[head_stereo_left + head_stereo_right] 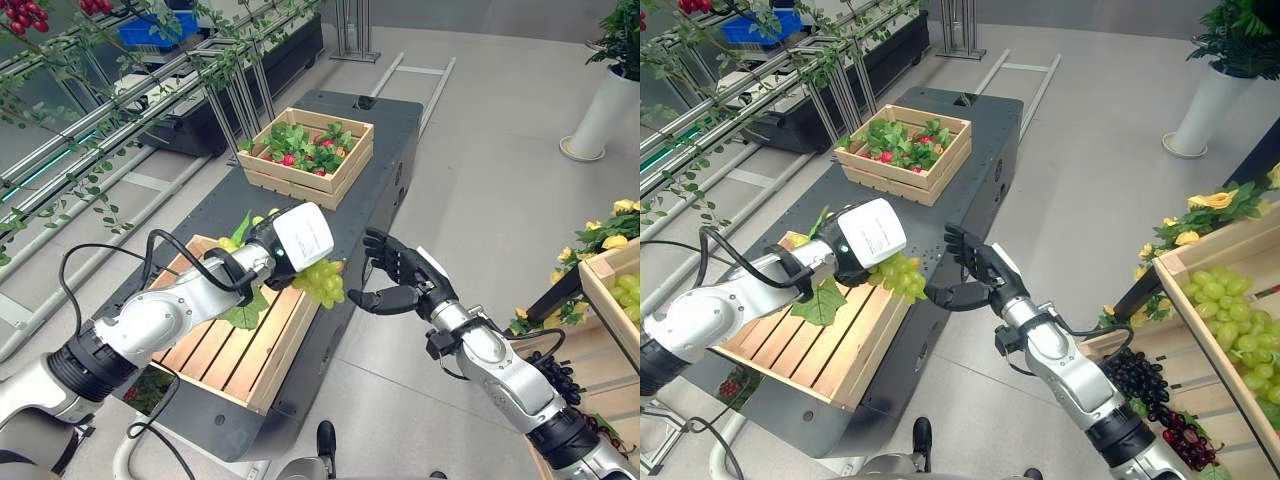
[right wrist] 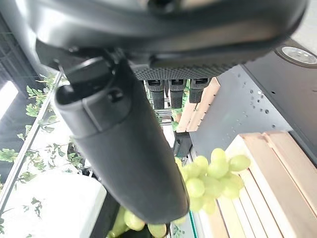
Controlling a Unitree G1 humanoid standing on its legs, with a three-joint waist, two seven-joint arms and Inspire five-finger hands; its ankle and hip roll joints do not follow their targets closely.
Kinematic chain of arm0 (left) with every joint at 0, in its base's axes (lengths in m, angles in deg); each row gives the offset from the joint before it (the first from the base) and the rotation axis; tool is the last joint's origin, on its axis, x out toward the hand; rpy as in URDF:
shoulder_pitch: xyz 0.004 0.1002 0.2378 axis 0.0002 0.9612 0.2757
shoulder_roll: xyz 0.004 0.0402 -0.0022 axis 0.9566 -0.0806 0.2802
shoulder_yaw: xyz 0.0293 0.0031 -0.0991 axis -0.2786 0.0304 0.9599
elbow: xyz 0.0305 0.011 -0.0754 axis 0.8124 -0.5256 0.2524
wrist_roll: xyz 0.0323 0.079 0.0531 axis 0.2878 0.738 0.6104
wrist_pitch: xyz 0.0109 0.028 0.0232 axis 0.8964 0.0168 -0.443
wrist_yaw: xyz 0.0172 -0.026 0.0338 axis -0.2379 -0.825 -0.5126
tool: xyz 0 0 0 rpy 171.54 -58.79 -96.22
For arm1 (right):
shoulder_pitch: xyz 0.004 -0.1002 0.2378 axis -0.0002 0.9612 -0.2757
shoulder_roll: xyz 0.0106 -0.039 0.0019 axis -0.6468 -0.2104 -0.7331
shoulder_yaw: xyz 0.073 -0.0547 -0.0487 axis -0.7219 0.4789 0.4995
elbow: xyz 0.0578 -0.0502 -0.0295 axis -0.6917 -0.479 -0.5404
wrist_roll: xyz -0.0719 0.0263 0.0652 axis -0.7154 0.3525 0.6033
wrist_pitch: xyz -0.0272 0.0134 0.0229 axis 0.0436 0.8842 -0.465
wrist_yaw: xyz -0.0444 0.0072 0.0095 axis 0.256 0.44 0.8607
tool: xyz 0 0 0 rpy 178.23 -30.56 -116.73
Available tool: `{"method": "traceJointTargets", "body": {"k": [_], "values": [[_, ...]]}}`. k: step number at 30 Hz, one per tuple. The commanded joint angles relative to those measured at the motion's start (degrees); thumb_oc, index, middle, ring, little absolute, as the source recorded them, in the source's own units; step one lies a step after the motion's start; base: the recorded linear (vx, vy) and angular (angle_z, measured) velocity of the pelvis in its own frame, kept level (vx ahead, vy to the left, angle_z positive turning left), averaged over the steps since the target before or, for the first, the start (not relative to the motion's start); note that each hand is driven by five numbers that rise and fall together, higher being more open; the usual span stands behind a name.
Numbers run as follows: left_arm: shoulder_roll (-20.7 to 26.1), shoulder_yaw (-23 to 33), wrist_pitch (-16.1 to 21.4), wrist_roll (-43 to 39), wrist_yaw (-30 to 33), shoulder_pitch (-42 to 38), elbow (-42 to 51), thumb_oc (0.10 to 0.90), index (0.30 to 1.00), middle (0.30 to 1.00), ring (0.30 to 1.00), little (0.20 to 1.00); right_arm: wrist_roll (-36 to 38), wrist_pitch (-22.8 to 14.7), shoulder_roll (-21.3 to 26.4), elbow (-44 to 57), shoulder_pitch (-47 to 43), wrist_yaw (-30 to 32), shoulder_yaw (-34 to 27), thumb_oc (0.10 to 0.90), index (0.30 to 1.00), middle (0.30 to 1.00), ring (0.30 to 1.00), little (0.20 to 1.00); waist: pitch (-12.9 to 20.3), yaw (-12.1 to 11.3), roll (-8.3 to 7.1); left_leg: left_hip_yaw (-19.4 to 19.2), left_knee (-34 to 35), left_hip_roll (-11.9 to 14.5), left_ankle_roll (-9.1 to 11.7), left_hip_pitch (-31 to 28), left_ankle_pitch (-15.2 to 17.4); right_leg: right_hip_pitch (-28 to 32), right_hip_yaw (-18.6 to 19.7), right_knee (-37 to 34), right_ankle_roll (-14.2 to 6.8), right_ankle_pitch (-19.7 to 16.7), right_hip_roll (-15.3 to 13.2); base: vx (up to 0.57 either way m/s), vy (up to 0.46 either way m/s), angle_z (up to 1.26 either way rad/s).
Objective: Pick up the fruits from the basket on one side to the basket on the other side
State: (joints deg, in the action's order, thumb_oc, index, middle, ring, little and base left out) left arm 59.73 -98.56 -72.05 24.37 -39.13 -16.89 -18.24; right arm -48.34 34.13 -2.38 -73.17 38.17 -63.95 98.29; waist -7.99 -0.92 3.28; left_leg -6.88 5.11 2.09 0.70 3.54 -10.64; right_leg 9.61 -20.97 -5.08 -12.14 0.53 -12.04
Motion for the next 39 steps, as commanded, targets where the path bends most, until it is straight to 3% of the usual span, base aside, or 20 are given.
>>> {"method": "traceJointTargets", "body": {"k": [1,15,39], "values": [[-1.90,1.75,-3.91,0.55,0.60,-13.57,-1.41,0.400,0.300,0.300,0.300,0.300,2.18,-3.58,-2.69,5.79,-6.70,1.13,1.25,0.800,0.900,0.900,0.900,0.900,7.38,-0.61,-1.28,-1.44,-0.11,1.92,3.41,-7.39,9.92,-3.98,1.55,0.09,2.86,-3.83,1.23,0.00,0.000,0.00],[-2.90,4.30,-3.85,-0.48,-1.63,-12.30,1.02,0.400,0.300,0.300,0.300,0.300,6.36,-3.69,-2.01,8.53,-6.05,-2.29,0.47,0.800,0.900,0.900,0.900,0.900,7.80,-0.40,-2.02,-1.28,-0.11,2.31,3.50,-7.24,9.69,-4.41,2.30,0.11,2.79,-4.07,1.52,0.00,0.000,0.00],[-4.59,5.90,-4.09,-0.75,0.15,-12.08,2.22,0.400,0.300,0.300,0.300,0.300,4.83,-1.95,-3.80,5.77,-5.24,-4.64,3.34,0.800,0.900,0.900,0.900,0.900,8.36,-0.40,-2.45,-1.47,-0.11,2.50,3.45,-7.14,9.47,-4.50,2.68,0.08,2.78,-4.18,1.32,0.00,0.000,-0.01]]}}
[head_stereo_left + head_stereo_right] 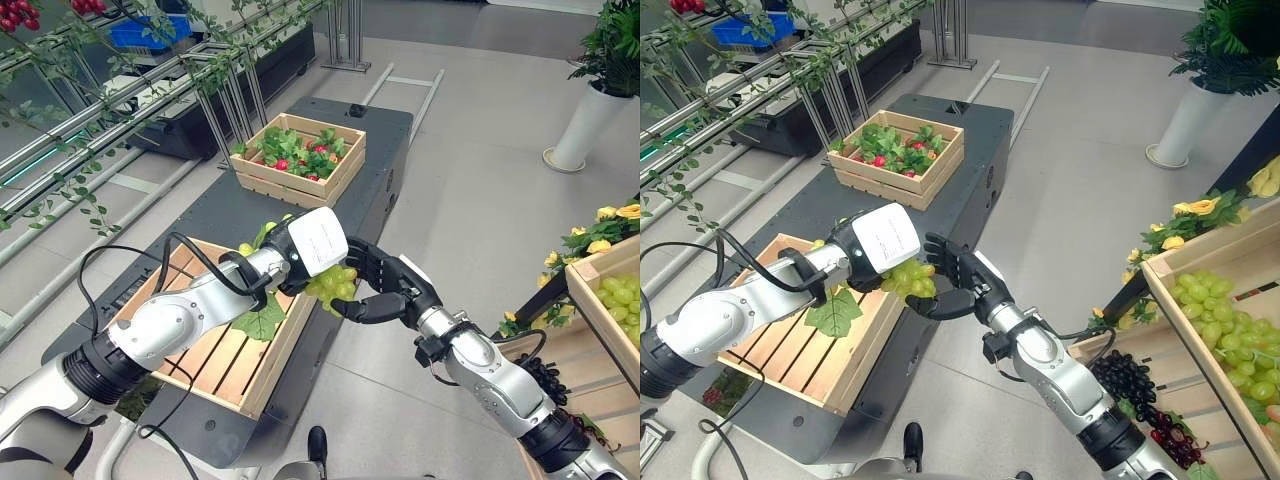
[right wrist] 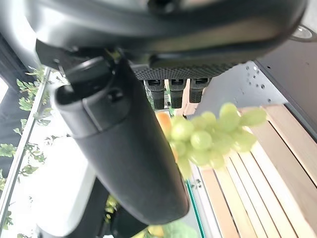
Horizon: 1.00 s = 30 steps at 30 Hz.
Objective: Pick up the fruits from the basket on one side to the basket on the other side
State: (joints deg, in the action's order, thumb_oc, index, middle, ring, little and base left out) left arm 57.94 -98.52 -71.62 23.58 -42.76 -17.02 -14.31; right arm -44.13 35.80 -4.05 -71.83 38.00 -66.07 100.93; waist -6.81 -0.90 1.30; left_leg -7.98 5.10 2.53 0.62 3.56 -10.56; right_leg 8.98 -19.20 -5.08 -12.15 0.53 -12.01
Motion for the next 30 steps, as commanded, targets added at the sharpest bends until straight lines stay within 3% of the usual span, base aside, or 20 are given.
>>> {"method": "traceJointTargets", "body": {"k": [1,5,6,7,8,10,11,30], "values": [[-2.80,5.84,-4.54,-0.06,3.79,-11.95,-1.71,0.400,0.300,0.300,0.300,0.300,0.68,-3.60,-2.14,4.31,-5.08,-2.59,0.73,0.800,0.900,0.900,0.900,0.900,7.18,-0.41,-0.47,-0.37,-0.10,2.06,3.52,-7.17,9.40,-3.87,0.92,0.08,2.79,-4.18,1.30,0.00,0.000,0.00],[-3.21,5.99,-4.46,0.78,4.47,-11.39,-1.45,0.400,0.300,0.300,0.300,0.300,0.66,-3.57,-2.31,3.10,-4.81,-2.23,1.09,0.800,0.900,0.900,0.900,0.900,7.25,-0.44,-0.57,-0.28,-0.10,2.07,3.45,-7.26,9.41,-3.84,0.94,0.11,2.80,-4.19,1.29,0.00,0.000,0.00],[-3.23,6.02,-4.49,0.53,4.37,-11.39,-1.35,0.400,0.300,0.300,0.300,0.300,0.70,-3.62,-2.32,2.95,-4.75,-2.15,1.18,0.776,0.865,0.865,0.865,0.865,7.26,-0.46,-0.58,-0.27,-0.10,2.06,3.45,-7.26,9.39,-3.82,0.92,0.11,2.81,-4.19,1.29,0.00,0.000,0.00],[-3.31,6.04,-4.67,0.10,4.33,-11.38,-1.30,0.400,0.300,0.300,0.300,0.300,0.66,-3.67,-2.47,2.76,-4.62,-2.05,1.26,0.706,0.759,0.759,0.759,0.759,7.28,-0.45,-0.59,-0.29,-0.10,2.07,3.45,-7.28,9.41,-3.79,0.94,0.12,2.79,-4.17,1.29,0.00,0.000,0.00],[-3.51,5.99,-4.72,0.61,4.47,-11.35,-1.32,0.400,0.300,0.300,0.300,0.300,0.58,-3.72,-2.66,2.38,-4.53,-1.83,1.26,0.591,0.587,0.587,0.587,0.587,7.30,-0.44,-0.59,-0.27,-0.10,2.06,3.41,-7.29,9.43,-3.80,1.01,0.12,2.81,-4.17,1.27,0.00,0.000,0.00],[-3.66,5.94,-5.00,0.17,4.28,-11.42,-1.19,0.400,0.300,0.300,0.300,0.300,0.63,-3.67,-2.82,2.13,-4.54,-1.61,1.35,0.529,0.493,0.493,0.493,0.493,7.28,-0.43,-0.59,-0.31,-0.10,2.08,3.41,-7.33,9.43,-3.79,1.00,0.13,2.79,-4.19,1.25,0.00,0.000,0.00],[-3.85,5.94,-4.88,1.26,4.36,-11.41,-0.99,0.400,0.300,0.300,0.300,0.300,0.51,-3.66,-3.00,1.91,-4.57,-1.36,1.39,0.400,0.300,0.300,0.300,0.300,7.30,-0.45,-0.63,-0.33,-0.10,2.06,3.38,-7.31,9.42,-3.79,1.04,0.13,2.79,-4.20,1.27,0.00,0.000,0.00],[-3.41,6.17,-4.67,0.64,2.95,-11.02,-1.30,0.400,0.300,0.300,0.300,0.300,-0.06,-4.17,-2.94,2.25,-3.97,0.07,1.03,0.400,0.300,0.300,0.300,0.300,7.27,-0.32,-0.56,-0.21,-0.10,2.05,3.35,-7.34,9.27,-3.85,1.29,0.10,2.75,-4.32,1.37,0.00,0.000,0.00]]}}
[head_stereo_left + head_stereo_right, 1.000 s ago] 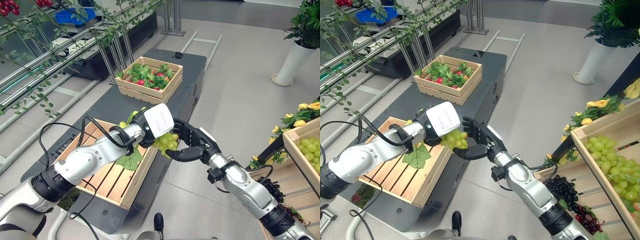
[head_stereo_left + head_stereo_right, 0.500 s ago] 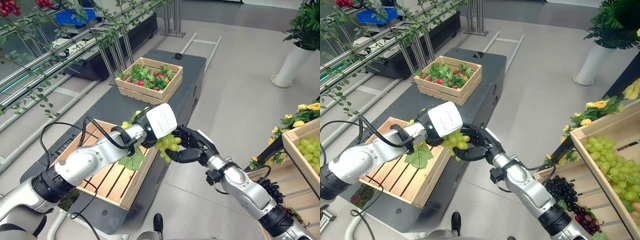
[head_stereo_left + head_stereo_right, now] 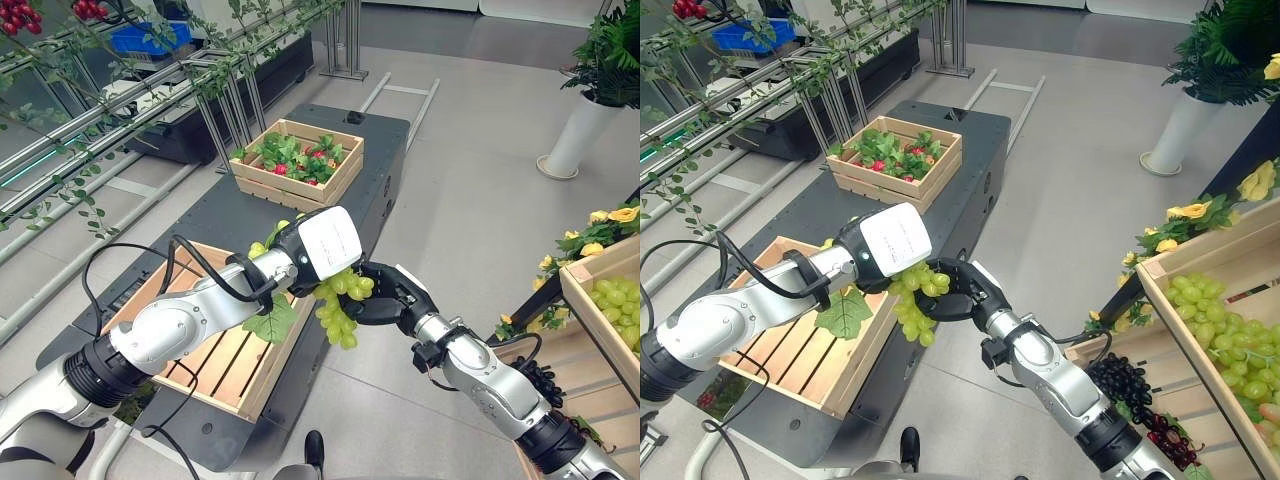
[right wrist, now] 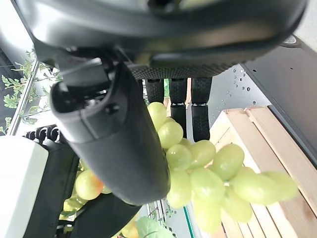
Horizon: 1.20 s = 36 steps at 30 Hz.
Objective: Pick up the fruits from the basket on one side to the basket on the other side
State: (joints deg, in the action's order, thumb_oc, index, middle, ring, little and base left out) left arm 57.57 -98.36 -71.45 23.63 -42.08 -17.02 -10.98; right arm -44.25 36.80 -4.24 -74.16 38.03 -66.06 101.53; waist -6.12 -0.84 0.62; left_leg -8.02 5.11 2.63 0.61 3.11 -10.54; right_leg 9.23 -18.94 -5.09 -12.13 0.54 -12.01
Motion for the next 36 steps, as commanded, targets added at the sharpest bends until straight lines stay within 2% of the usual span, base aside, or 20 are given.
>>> {"method": "traceJointTargets", "body": {"k": [1,7,11,12,13,14,17,20,24,27,34,36], "values": [[-3.02,5.94,-4.91,0.59,2.35,-11.06,-4.63,0.400,0.300,0.300,0.300,0.300,0.06,-5.21,-2.72,4.58,-3.99,0.19,0.40,0.400,0.300,0.300,0.300,0.300,6.57,-0.35,0.14,-0.18,-0.11,1.96,3.33,-6.89,9.28,-4.11,1.07,0.14,2.74,-4.30,1.35,0.00,0.000,0.00],[-2.90,5.98,-5.60,-0.10,3.11,-11.42,-4.55,0.400,0.300,0.300,0.300,0.300,-0.18,-5.51,-2.79,4.07,-3.73,0.25,0.20,0.400,0.300,0.300,0.300,0.300,6.61,-0.27,0.15,-0.28,-0.11,1.96,3.30,-6.92,9.31,-4.11,1.21,0.10,2.71,-4.33,1.30,0.00,0.000,0.00],[-2.82,6.28,-7.36,-1.43,3.49,-11.46,-4.44,0.403,0.305,0.305,0.305,0.305,0.26,-5.60,-2.84,4.07,-3.53,1.24,-0.07,0.400,0.300,0.300,0.300,0.300,6.63,-0.24,0.11,-0.40,-0.11,1.99,3.30,-6.98,9.35,-4.05,1.22,0.09,2.68,-4.35,1.25,0.00,0.000,0.00],[-2.76,6.43,-8.02,-2.22,4.00,-11.54,-4.46,0.467,0.401,0.401,0.401,0.401,0.66,-5.72,-2.96,4.01,-3.57,1.75,-0.14,0.400,0.300,0.300,0.300,0.300,6.63,-0.23,0.08,-0.44,-0.11,2.00,3.31,-6.98,9.33,-4.07,1.22,0.09,2.67,-4.36,1.24,0.00,0.000,0.00],[-2.70,6.57,-10.06,-4.40,5.31,-11.72,-4.76,0.667,0.700,0.700,0.700,0.700,1.20,-6.12,-3.18,3.74,-3.50,2.80,-0.22,0.400,0.300,0.300,0.300,0.300,6.64,-0.19,0.05,-0.56,-0.11,2.04,3.30,-7.02,9.34,-4.04,1.24,0.09,2.70,-4.36,1.26,0.00,0.000,0.00],[-2.56,6.71,-11.20,-5.54,6.08,-11.85,-4.83,0.800,0.900,0.900,0.900,0.900,1.33,-6.24,-3.35,3.59,-3.49,3.28,-0.41,0.400,0.300,0.300,0.300,0.300,6.63,-0.16,0.05,-0.60,-0.11,2.06,3.30,-7.06,9.36,-4.04,1.27,0.09,2.69,-4.36,1.25,0.00,0.000,0.00],[-1.46,7.96,-15.24,-10.78,10.52,-11.86,-5.04,0.800,0.900,0.900,0.900,0.900,1.66,-7.43,-3.62,2.96,-2.85,4.49,-1.09,0.400,0.300,0.300,0.300,0.300,6.58,-0.07,0.06,-0.90,-0.11,2.23,3.36,-7.22,9.41,-4.04,1.23,0.09,2.63,-4.42,1.21,0.00,0.000,0.00],[0.21,10.56,-17.42,-15.83,14.74,-10.72,-5.46,0.800,0.900,0.900,0.900,0.900,1.38,-8.04,-3.80,3.26,-1.55,5.36,-2.46,0.400,0.300,0.300,0.300,0.300,6.66,0.06,0.07,-1.27,-0.11,2.47,3.46,-7.20,9.34,-4.11,1.29,0.09,2.65,-4.42,1.27,0.00,0.000,0.00],[2.15,14.92,-17.55,-21.18,19.79,-7.75,-5.58,0.800,0.900,0.900,0.900,0.900,1.84,-8.77,-3.40,3.60,0.09,5.82,-5.06,0.400,0.300,0.300,0.300,0.300,6.62,0.20,0.09,-1.67,-0.11,2.77,3.62,-7.28,9.27,-4.20,1.54,0.09,2.71,-4.44,1.43,-0.01,0.012,-0.06],[2.88,19.25,-17.50,-26.78,24.66,-5.15,-5.67,0.800,0.900,0.900,0.900,0.900,2.64,-10.66,-3.65,3.23,1.28,6.33,-7.33,0.400,0.300,0.300,0.300,0.300,6.60,0.39,0.06,-2.04,-0.11,3.05,3.65,-7.62,9.32,-4.15,1.75,0.09,2.83,-4.40,1.60,0.00,0.017,-0.06],[1.70,24.34,-17.72,-37.50,31.57,-2.67,-7.78,0.800,0.900,0.900,0.900,0.900,3.30,-14.21,-5.06,2.60,1.62,7.57,-9.81,0.400,0.300,0.300,0.300,0.300,6.50,0.80,0.08,-2.60,-0.11,3.39,3.58,-8.14,9.48,-4.16,2.50,0.09,3.15,-4.25,1.98,0.00,0.012,-0.10],[0.23,26.24,-17.41,-44.48,35.03,-1.38,-9.64,0.800,0.900,0.900,0.900,0.900,3.10,-15.15,-5.60,2.37,1.16,7.50,-10.77,0.400,0.300,0.300,0.300,0.300,6.53,0.97,0.04,-2.92,-0.11,3.56,3.59,-8.30,9.56,-4.26,2.92,0.09,3.31,-4.10,2.20,-0.01,0.015,-0.08]]}}
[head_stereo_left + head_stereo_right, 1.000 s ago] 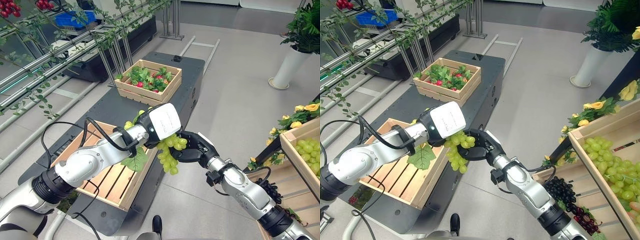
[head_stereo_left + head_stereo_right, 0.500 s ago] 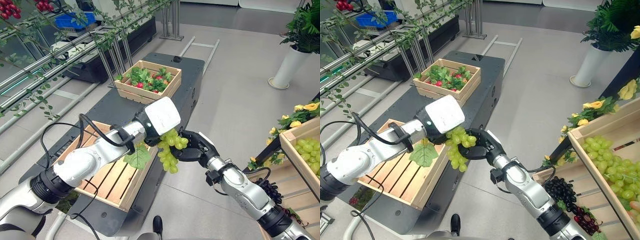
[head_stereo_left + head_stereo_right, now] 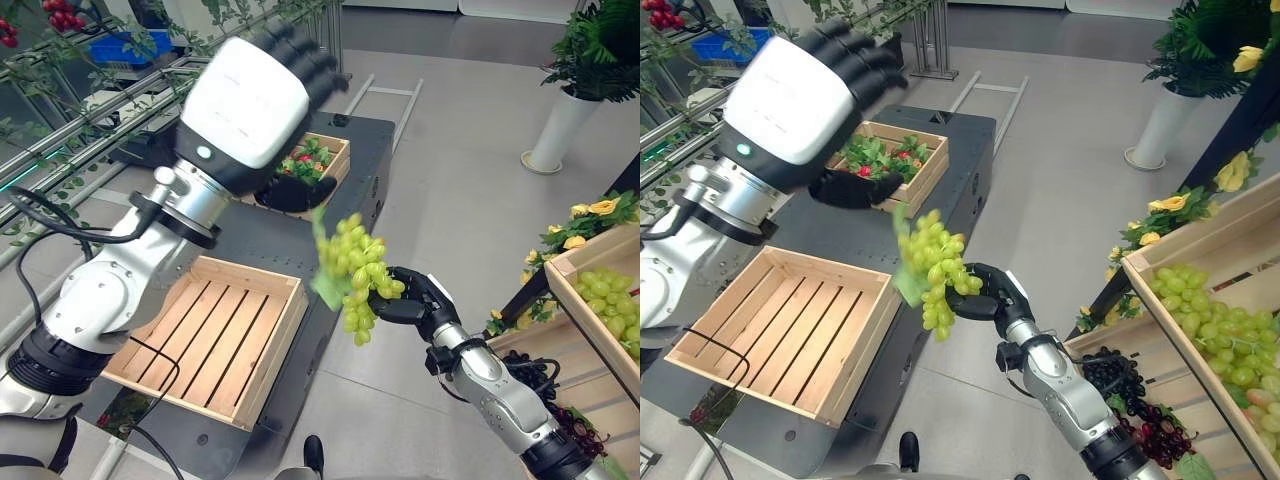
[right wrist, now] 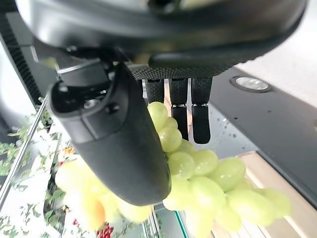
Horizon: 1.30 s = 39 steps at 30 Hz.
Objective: Pick up the fruits from the basket on one side to the basket on the other side
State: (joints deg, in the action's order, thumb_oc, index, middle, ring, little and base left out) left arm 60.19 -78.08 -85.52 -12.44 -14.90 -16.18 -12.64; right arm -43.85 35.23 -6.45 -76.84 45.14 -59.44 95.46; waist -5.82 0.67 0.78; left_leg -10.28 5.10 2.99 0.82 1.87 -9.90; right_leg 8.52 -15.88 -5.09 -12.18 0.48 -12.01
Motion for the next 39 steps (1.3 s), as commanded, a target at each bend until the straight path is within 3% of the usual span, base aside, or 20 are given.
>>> {"method": "traceJointTargets", "body": {"k": [1,4,5,6,7,8,9,14,16,23,26,29,39], "values": [[-2.62,6.23,-3.12,-9.02,8.25,-1.98,-8.20,0.800,0.900,0.900,0.900,0.900,2.69,-13.55,-3.46,5.05,-5.98,0.88,-4.77,0.400,0.300,0.300,0.300,0.300,6.22,-0.53,-0.10,-0.73,-0.10,3.22,3.38,-7.11,8.93,-3.56,-0.09,0.09,3.37,-4.04,2.22,0.00,0.011,-0.19],[-5.94,9.60,0.46,-19.43,11.69,1.10,-9.79,0.800,0.900,0.900,0.900,0.900,2.77,-14.54,-3.97,5.34,-6.05,0.62,-5.93,0.400,0.300,0.300,0.300,0.300,6.18,-0.42,-0.22,-0.95,-0.10,3.45,3.44,-7.26,8.89,-3.71,0.40,0.09,3.56,-3.95,2.42,0.00,0.014,-0.27],[-9.24,11.31,3.53,-25.57,13.66,3.13,-10.55,0.800,0.900,0.900,0.900,0.900,1.69,-15.36,-4.37,5.30,-6.57,0.67,-6.70,0.400,0.300,0.300,0.300,0.300,6.13,-0.42,-0.46,-0.91,-0.10,3.62,3.48,-7.26,8.86,-3.85,0.68,0.09,3.72,-3.92,2.60,0.00,0.010,-0.18],[-10.11,11.74,4.27,-26.78,13.82,3.64,-10.68,0.800,0.900,0.900,0.900,0.900,1.53,-15.58,-4.43,5.31,-6.71,0.62,-6.86,0.400,0.300,0.300,0.300,0.300,6.12,-0.42,-0.48,-0.91,-0.10,3.65,3.49,-7.26,8.86,-3.89,0.78,0.09,3.75,-3.91,2.65,0.00,0.014,-0.18],[-13.49,12.57,8.43,-31.31,15.02,5.41,-11.00,0.800,0.900,0.900,0.900,0.900,1.57,-15.91,-4.84,5.77,-7.40,-0.06,-7.64,0.400,0.300,0.300,0.300,0.300,6.06,-0.31,-0.69,-1.13,-0.10,3.85,3.60,-7.31,8.85,-4.02,0.96,0.09,3.88,-3.88,2.83,0.00,0.010,-0.15],[-13.73,12.68,9.03,-31.91,15.21,5.61,-11.01,0.800,0.900,0.900,0.900,0.900,1.59,-15.89,-4.81,5.85,-7.43,-0.07,-7.68,0.400,0.300,0.300,0.300,0.300,6.08,-0.32,-0.66,-1.19,-0.10,3.87,3.61,-7.33,8.86,-4.04,1.01,0.09,3.89,-3.88,2.85,0.01,0.021,-0.16],[-17.12,13.08,12.02,-34.90,15.38,7.20,-10.65,0.800,0.900,0.900,0.900,0.900,0.82,-16.25,-4.82,6.28,-8.26,-0.41,-8.76,0.400,0.300,0.300,0.300,0.300,6.06,-0.14,-1.00,-1.31,-0.10,4.05,3.73,-7.42,8.90,-4.17,1.29,0.09,4.05,-3.85,3.03,0.01,0.021,-0.12],[-23.66,12.36,17.18,-44.19,12.48,9.64,-8.92,0.800,0.900,0.900,0.900,0.900,2.27,-16.73,-4.94,7.61,-10.08,-1.74,-11.49,0.400,0.300,0.300,0.300,0.300,6.05,0.31,-1.48,-2.19,-0.10,4.46,3.96,-7.67,8.92,-4.57,2.20,0.09,4.37,-3.96,3.44,0.01,0.022,-0.17],[-26.97,11.32,19.13,-50.17,8.60,11.01,-8.92,0.800,0.900,0.900,0.900,0.900,2.29,-17.29,-4.90,8.54,-11.06,-2.03,-13.17,0.400,0.300,0.300,0.300,0.300,6.00,0.55,-1.73,-3.06,-0.10,4.71,4.13,-7.90,8.98,-4.92,2.77,0.09,4.44,-4.13,3.60,0.01,0.023,-0.15],[-33.98,4.80,20.57,-64.89,-5.25,15.88,-12.77,0.800,0.900,0.900,0.900,0.900,3.76,-17.70,-3.88,10.95,-12.58,-0.13,-19.34,0.400,0.300,0.300,0.300,0.300,5.47,2.05,-2.51,-6.25,-0.10,5.07,3.92,-8.80,9.73,-6.03,5.39,0.09,4.56,-4.54,3.98,0.01,0.021,-0.30],[-35.39,1.86,22.30,-68.54,-8.30,17.47,-14.77,0.800,0.900,0.900,0.900,0.900,3.88,-18.24,-2.69,10.70,-13.75,1.83,-22.22,0.400,0.300,0.300,0.300,0.300,5.20,2.72,-2.80,-7.57,-0.10,5.30,3.77,-8.89,9.96,-6.73,6.30,0.09,4.42,-4.90,4.10,-0.02,0.010,-0.23],[-35.63,-0.73,24.38,-70.10,-9.70,18.53,-15.56,0.800,0.900,0.900,0.900,0.900,4.64,-18.76,-1.14,10.01,-14.62,4.86,-24.88,0.400,0.300,0.300,0.300,0.300,4.85,3.61,-3.02,-8.29,-0.10,5.54,3.69,-8.87,10.16,-7.22,7.04,0.09,4.27,-5.26,4.27,-0.02,0.018,-0.23],[-35.05,-2.80,25.79,-75.42,-10.96,19.47,-16.03,0.800,0.900,0.900,0.900,0.900,7.46,-22.23,3.21,5.52,-14.37,13.39,-34.59,0.400,0.300,0.300,0.300,0.300,4.44,6.69,-3.00,-10.33,-0.10,6.03,3.76,-9.03,10.56,-8.89,8.99,0.09,3.86,-6.18,4.78,-0.01,0.021,-0.10]]}}
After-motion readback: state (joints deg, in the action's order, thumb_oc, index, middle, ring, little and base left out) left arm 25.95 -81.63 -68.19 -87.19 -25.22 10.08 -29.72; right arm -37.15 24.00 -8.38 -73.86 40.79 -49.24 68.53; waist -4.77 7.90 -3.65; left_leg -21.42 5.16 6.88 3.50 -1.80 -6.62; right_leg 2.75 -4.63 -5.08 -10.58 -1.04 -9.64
